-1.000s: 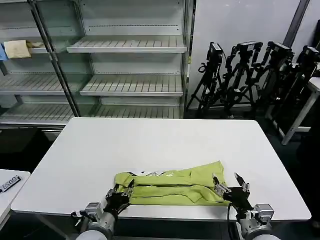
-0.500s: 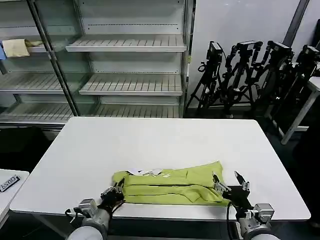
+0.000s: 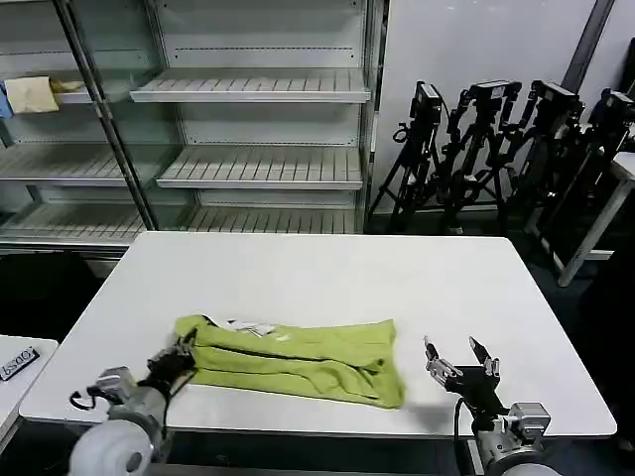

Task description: Fold and organize the clothes.

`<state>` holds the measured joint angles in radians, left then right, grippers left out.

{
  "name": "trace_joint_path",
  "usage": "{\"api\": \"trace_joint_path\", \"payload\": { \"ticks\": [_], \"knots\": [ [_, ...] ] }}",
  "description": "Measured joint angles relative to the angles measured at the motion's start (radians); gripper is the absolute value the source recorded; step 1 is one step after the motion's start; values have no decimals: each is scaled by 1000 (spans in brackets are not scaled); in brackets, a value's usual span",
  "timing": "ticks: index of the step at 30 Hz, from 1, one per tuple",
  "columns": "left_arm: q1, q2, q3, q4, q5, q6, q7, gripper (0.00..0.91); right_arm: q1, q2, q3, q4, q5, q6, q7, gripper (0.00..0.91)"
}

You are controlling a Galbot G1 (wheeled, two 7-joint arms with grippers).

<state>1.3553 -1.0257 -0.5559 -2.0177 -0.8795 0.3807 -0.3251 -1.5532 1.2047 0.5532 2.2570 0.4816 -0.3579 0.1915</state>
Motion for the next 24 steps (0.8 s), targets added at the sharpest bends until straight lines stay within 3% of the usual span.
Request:
{"api": "trace_joint_path", "payload": {
  "ticks": [11,24],
  "knots": [
    [-43,108,-108,53,-101,11,19,60,-13,3,7,6,0,0,0,907],
    [-76,82,-60,-62,-312,60,24,60,-41,1,34,28,0,-3,-4,907]
  ]
}}
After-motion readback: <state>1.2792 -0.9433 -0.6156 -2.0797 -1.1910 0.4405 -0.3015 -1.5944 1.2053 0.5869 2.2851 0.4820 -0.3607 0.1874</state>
